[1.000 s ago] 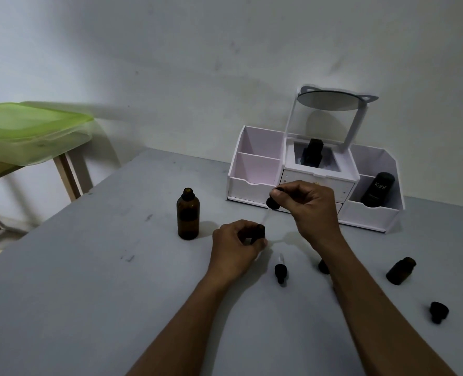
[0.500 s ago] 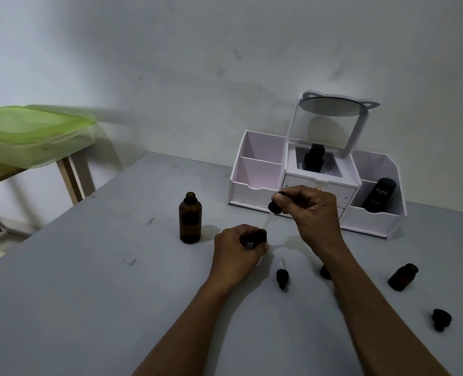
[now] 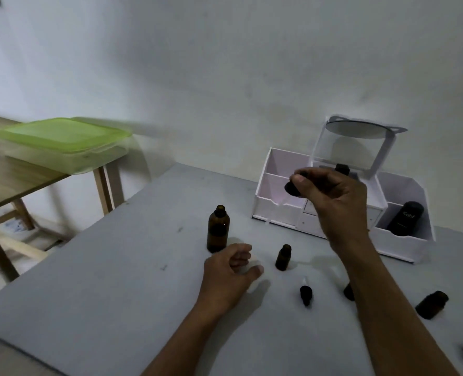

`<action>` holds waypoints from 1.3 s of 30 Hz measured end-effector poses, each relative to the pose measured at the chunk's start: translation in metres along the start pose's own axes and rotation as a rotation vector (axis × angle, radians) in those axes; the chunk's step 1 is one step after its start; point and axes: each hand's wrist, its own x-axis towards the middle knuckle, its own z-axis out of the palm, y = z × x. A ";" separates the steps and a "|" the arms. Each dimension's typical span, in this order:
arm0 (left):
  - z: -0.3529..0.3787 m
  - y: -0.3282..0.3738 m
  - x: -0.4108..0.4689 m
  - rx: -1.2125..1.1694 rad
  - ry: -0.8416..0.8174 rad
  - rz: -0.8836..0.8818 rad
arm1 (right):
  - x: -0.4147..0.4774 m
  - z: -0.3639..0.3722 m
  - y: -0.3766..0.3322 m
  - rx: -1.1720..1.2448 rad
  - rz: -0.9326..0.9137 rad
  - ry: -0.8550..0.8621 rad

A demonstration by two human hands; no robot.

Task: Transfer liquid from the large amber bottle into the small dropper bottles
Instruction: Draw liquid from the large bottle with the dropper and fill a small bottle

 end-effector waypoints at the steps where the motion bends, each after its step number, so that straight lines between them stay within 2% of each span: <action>1: -0.011 -0.002 -0.003 -0.005 0.040 -0.001 | 0.003 0.004 -0.004 0.030 -0.005 0.005; 5: -0.055 -0.009 -0.005 0.018 0.206 -0.017 | 0.010 0.028 -0.008 0.141 0.011 0.030; 10: -0.073 -0.010 0.005 -0.009 0.312 0.007 | 0.015 0.054 -0.004 0.221 0.057 0.048; 19: -0.064 -0.010 0.031 -0.001 0.231 0.045 | 0.022 0.073 0.006 0.207 0.104 0.014; 25: -0.060 -0.007 0.041 -0.009 0.175 0.088 | 0.023 0.086 0.014 0.069 0.078 -0.090; 32: -0.060 -0.009 0.043 0.011 0.175 0.100 | 0.012 0.106 0.033 -0.057 0.109 -0.185; 39: -0.059 -0.010 0.044 0.022 0.175 0.099 | 0.001 0.115 0.049 -0.093 0.168 -0.175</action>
